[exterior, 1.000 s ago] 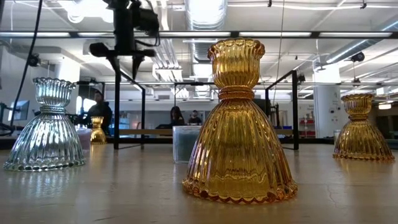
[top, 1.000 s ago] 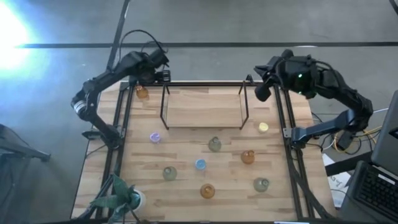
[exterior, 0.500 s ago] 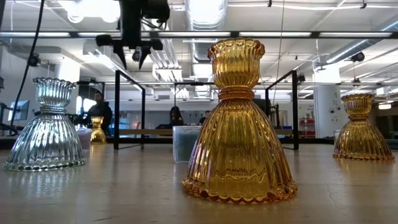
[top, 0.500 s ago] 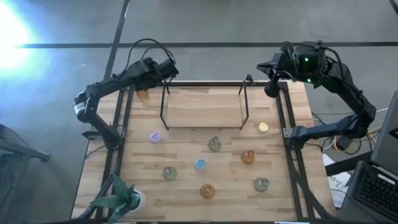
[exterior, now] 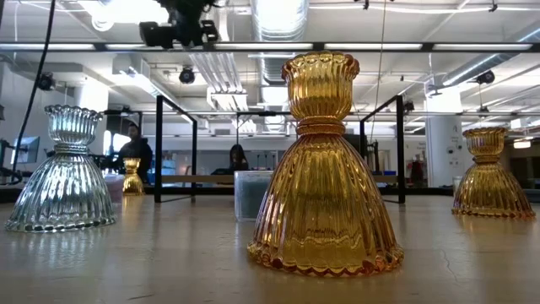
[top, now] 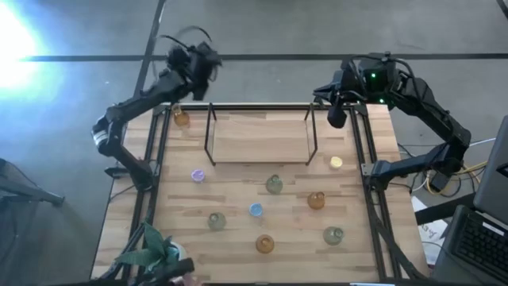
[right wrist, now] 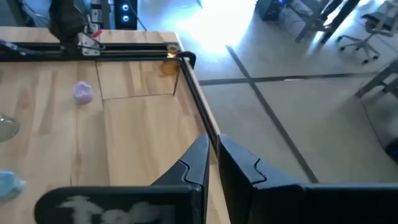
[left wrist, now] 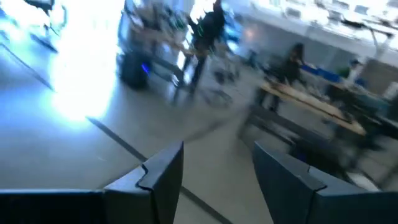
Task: Pick & Place candle stick holders
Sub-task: Put the top left yellow glass candle holder on the shelf
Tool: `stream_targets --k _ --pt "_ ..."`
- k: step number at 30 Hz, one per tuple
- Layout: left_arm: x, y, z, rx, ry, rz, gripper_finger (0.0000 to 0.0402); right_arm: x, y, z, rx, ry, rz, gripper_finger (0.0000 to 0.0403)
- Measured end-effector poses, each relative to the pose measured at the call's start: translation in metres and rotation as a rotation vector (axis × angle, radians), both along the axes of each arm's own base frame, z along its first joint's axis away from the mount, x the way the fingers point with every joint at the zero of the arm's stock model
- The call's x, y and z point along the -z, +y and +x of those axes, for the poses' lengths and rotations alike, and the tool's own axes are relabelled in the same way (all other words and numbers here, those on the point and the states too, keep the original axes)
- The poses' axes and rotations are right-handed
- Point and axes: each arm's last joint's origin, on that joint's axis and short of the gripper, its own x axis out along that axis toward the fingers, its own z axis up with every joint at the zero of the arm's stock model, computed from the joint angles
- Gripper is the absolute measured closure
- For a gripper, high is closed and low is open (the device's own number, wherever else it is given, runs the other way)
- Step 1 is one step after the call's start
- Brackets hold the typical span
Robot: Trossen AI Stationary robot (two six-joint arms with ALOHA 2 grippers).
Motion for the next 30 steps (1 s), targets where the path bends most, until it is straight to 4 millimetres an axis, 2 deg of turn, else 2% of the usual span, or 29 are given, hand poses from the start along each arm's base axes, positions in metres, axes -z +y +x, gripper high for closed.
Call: stream_targets --k 3,6,8,10,14,19,24,30 --pt "-0.014 -0.002 -0.002 0.187 -0.036 -0.039 0.0204 0.0 0.0 0.0 -0.009 0.006 -0.017 0.0376" --pt "-0.011 -0.007 0.006 0.616 0.166 -0.229 0.0204 0.0 0.0 0.0 -0.011 0.01 -0.027 0.0376" --pt "-0.005 -0.017 0.012 0.728 0.148 -0.291 0.0204 -0.002 0.001 -0.002 -0.016 0.009 -0.038 0.0376" --pt "0.0 -0.03 0.015 0.677 0.159 -0.312 0.0204 -0.003 0.002 -0.004 -0.024 0.01 -0.056 0.0376" --pt "0.023 -0.057 0.015 0.401 0.238 -0.34 0.0204 -0.003 0.001 -0.004 -0.023 0.017 -0.07 0.0376" --pt "0.046 -0.085 0.016 0.293 0.167 -0.3 0.0204 -0.002 0.001 -0.003 -0.034 0.027 -0.089 0.0376" --pt "0.087 -0.09 0.027 0.229 0.144 -0.315 0.0204 0.001 -0.001 0.0 -0.039 0.045 -0.089 0.0376" --pt "0.126 -0.091 0.023 0.148 0.106 -0.38 0.0204 0.003 -0.001 0.001 -0.041 0.054 -0.089 0.0376"
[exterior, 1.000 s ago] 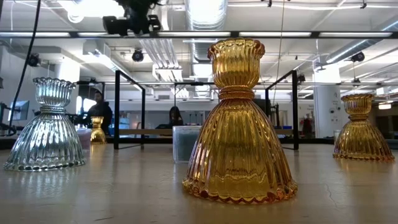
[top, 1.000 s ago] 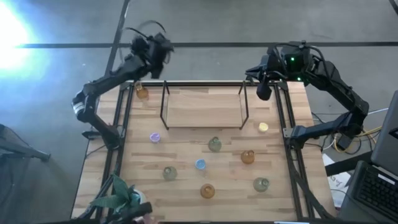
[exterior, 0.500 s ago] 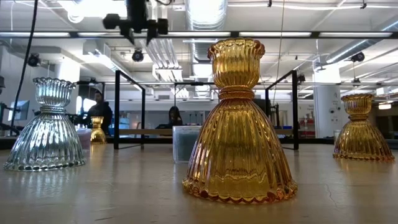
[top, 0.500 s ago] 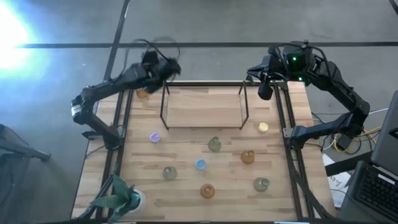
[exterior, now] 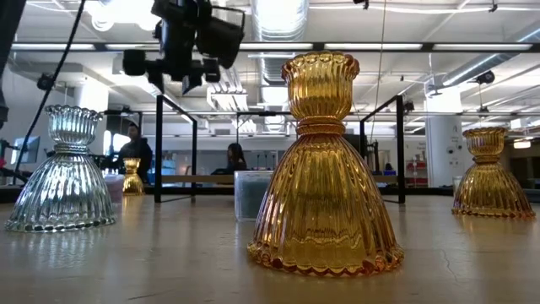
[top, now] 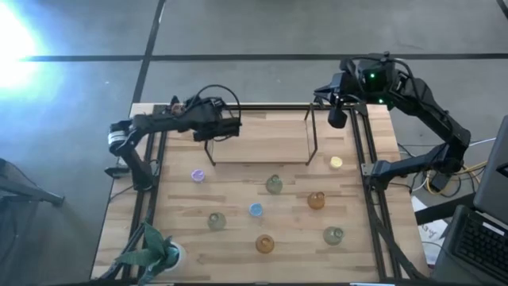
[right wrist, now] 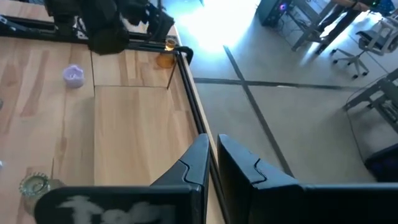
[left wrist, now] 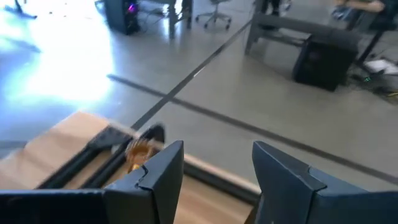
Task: Pick & Place candle stick holders
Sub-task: Put the top left yellow glass candle holder on the shelf
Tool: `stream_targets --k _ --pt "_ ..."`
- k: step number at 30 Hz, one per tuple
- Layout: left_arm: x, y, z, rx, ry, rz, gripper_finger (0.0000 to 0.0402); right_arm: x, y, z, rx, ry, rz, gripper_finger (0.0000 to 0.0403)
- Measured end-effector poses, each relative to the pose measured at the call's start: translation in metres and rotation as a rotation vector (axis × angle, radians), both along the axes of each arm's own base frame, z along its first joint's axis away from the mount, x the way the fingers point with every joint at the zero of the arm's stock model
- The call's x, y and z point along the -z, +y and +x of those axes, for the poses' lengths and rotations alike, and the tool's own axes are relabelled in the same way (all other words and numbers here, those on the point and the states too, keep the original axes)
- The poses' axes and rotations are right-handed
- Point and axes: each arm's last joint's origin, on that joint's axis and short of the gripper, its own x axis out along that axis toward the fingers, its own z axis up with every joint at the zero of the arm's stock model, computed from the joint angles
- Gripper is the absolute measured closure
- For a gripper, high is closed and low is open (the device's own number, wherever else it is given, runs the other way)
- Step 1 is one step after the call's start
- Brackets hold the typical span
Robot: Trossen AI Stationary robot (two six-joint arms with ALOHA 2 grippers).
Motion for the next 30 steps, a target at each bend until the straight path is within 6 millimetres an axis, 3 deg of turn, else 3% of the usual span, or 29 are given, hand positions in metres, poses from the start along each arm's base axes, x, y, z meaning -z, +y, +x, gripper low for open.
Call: stream_targets --k 5,11,18,30 --pt "0.002 -0.005 -0.014 -0.005 0.032 -0.042 0.0204 0.006 -0.001 0.002 -0.001 0.019 0.01 0.0376" --pt "-0.026 -0.001 -0.038 0.021 0.043 -0.116 0.0204 0.019 -0.003 0.007 -0.002 0.055 0.032 0.0376" --pt "-0.046 0.032 -0.066 0.031 -0.095 -0.307 0.0204 0.019 -0.003 0.007 -0.007 0.046 0.034 0.0376" --pt "-0.029 0.094 -0.07 0.075 -0.2 -0.482 0.0208 0.016 -0.002 0.007 -0.041 0.018 0.065 0.0376"
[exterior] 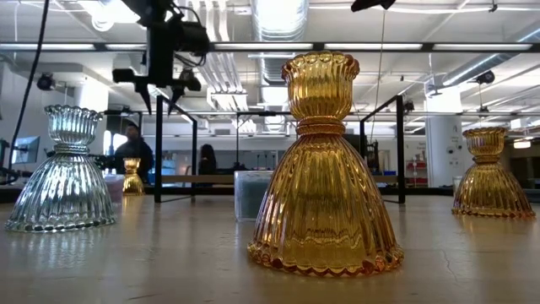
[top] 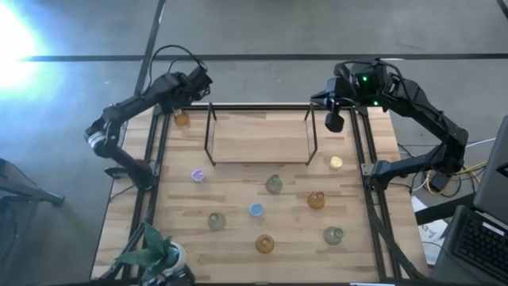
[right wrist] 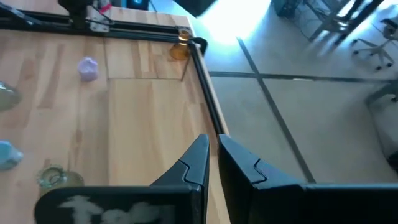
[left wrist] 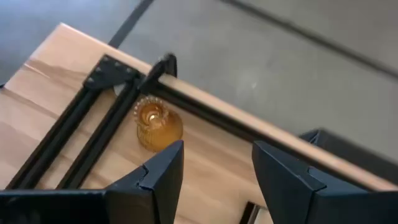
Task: Pick & Place candle stick holders
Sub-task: Put the top left yellow glass candle holder on the shelf
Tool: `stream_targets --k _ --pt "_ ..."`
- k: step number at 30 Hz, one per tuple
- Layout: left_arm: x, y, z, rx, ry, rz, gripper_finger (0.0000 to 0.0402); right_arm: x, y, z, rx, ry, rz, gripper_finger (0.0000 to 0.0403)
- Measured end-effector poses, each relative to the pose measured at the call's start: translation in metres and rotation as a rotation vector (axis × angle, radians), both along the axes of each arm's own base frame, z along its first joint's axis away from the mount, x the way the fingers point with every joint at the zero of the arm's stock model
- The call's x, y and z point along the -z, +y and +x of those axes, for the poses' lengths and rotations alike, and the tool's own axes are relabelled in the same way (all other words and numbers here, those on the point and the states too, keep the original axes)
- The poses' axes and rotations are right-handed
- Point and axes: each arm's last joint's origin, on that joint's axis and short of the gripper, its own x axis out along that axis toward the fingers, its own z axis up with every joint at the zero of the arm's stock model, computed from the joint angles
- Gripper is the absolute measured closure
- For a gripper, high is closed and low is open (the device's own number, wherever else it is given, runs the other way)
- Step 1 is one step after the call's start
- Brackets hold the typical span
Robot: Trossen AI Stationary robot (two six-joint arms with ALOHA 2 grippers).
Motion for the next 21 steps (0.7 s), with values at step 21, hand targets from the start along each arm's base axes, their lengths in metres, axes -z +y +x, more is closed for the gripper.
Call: stream_targets --k 21 --pt "-0.018 0.014 -0.039 -0.095 -0.06 -0.133 0.0218 0.001 0.002 0.0 -0.075 0.01 -0.007 0.0376"
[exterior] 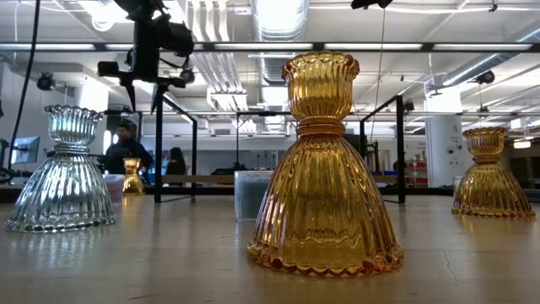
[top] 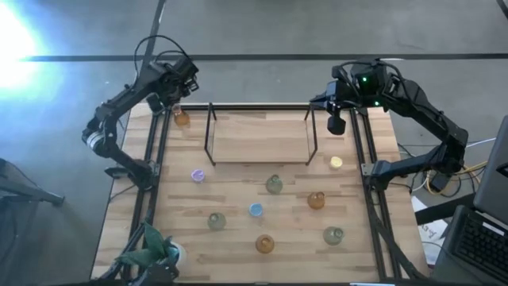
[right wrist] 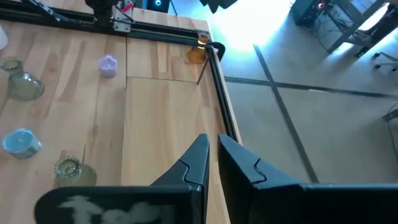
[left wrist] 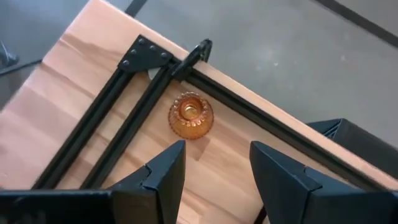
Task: Pick & Place candle stick holders
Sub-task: Put the top left yellow glass candle holder on the shelf
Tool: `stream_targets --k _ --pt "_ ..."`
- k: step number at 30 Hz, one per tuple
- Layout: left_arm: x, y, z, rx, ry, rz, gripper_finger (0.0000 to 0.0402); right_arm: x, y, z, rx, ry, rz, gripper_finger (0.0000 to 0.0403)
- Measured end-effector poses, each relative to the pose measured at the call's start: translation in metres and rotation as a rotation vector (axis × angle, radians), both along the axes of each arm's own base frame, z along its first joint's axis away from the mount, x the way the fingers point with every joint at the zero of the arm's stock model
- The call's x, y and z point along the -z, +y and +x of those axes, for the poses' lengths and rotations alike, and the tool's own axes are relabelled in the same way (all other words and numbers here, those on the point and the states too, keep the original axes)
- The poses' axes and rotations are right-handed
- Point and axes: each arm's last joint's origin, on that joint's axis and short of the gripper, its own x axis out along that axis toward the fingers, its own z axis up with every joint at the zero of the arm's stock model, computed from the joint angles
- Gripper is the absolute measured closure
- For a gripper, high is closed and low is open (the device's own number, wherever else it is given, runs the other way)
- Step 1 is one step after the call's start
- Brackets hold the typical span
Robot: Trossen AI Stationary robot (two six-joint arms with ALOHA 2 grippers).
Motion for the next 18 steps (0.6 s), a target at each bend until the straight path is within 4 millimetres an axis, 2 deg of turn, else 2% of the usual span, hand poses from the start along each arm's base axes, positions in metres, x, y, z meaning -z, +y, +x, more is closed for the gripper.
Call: stream_targets --k 6,12,18 --pt "0.005 0.012 -0.008 -0.025 -0.048 -0.041 0.0218 0.0 0.001 0.0 -0.018 -0.006 0.012 0.0376" --pt "0.009 0.021 -0.007 -0.05 -0.065 -0.028 0.0218 0.0 0.003 0.001 -0.083 -0.027 0.05 0.0376" --pt "0.023 0.038 -0.008 -0.05 -0.087 -0.094 0.0218 0.0 0.003 0.001 -0.087 -0.027 0.054 0.0376"
